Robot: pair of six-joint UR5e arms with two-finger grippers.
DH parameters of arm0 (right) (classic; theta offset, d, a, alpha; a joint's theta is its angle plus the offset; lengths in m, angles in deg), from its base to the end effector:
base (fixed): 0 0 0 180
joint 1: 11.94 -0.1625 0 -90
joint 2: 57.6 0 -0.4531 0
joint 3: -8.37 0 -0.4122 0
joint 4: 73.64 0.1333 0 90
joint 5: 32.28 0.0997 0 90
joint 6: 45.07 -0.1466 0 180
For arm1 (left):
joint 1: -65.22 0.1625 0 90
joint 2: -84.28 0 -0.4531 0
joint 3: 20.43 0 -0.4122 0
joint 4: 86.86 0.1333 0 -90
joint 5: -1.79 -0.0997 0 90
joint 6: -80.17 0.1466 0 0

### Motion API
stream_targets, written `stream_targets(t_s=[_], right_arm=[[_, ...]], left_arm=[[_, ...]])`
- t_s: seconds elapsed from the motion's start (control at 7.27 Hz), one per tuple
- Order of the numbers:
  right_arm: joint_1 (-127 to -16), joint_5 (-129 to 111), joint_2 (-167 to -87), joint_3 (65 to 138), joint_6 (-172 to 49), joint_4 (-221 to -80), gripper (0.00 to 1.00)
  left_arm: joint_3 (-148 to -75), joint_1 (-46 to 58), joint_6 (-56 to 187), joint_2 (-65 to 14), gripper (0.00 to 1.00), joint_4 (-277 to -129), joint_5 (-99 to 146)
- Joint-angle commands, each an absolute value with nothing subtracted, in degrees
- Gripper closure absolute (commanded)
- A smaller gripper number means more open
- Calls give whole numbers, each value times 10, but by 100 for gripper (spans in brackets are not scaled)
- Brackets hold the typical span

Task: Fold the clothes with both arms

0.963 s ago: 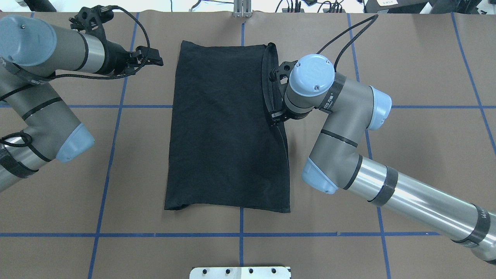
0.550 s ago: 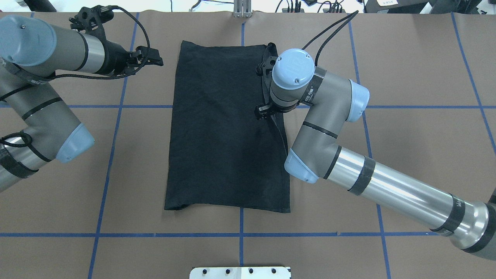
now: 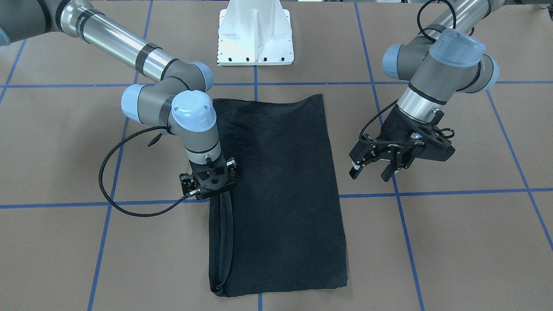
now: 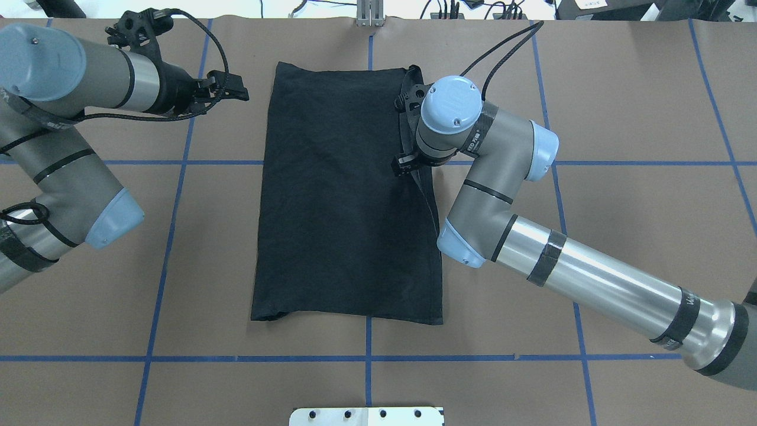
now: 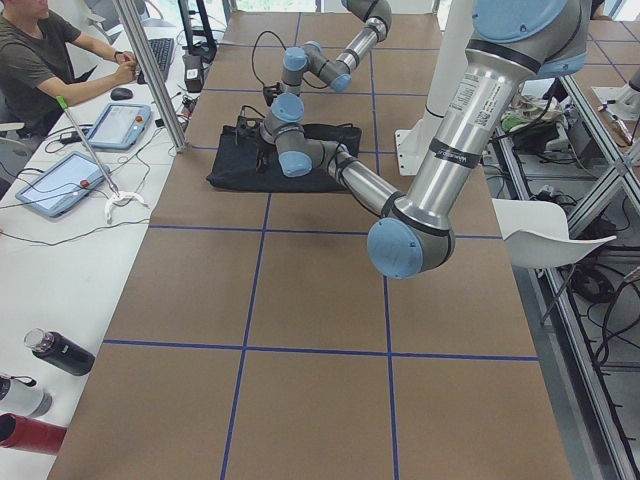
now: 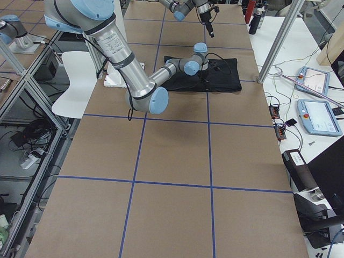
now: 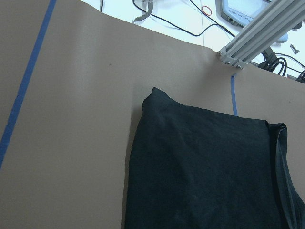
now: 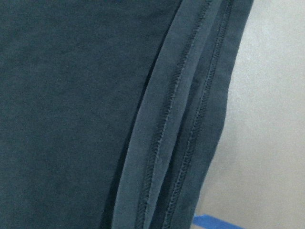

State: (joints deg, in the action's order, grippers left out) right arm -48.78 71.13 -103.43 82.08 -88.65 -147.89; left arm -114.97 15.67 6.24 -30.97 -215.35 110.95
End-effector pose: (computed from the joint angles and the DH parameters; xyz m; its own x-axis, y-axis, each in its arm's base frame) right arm -0.6212 -0.5895 0.3292 0.7291 -0.3343 0.5973 0.1059 0.9172 0.3841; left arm 0.4001 -0.6005 0.3261 0.3749 -0.0367 -0.9263 0.4342 0.8898 0.1404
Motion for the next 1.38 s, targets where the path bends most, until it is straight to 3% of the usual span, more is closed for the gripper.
stream_targets(t_s=[0.0, 1.24], right_arm=[[-497, 715, -1040, 819, -881, -1478, 0], [-540, 788, -1045, 841, -875, -1476, 0]], left_arm=[[-1150, 156, 62, -311, 0, -2154, 1110], [-1149, 161, 66, -316, 0, -2156, 1110]])
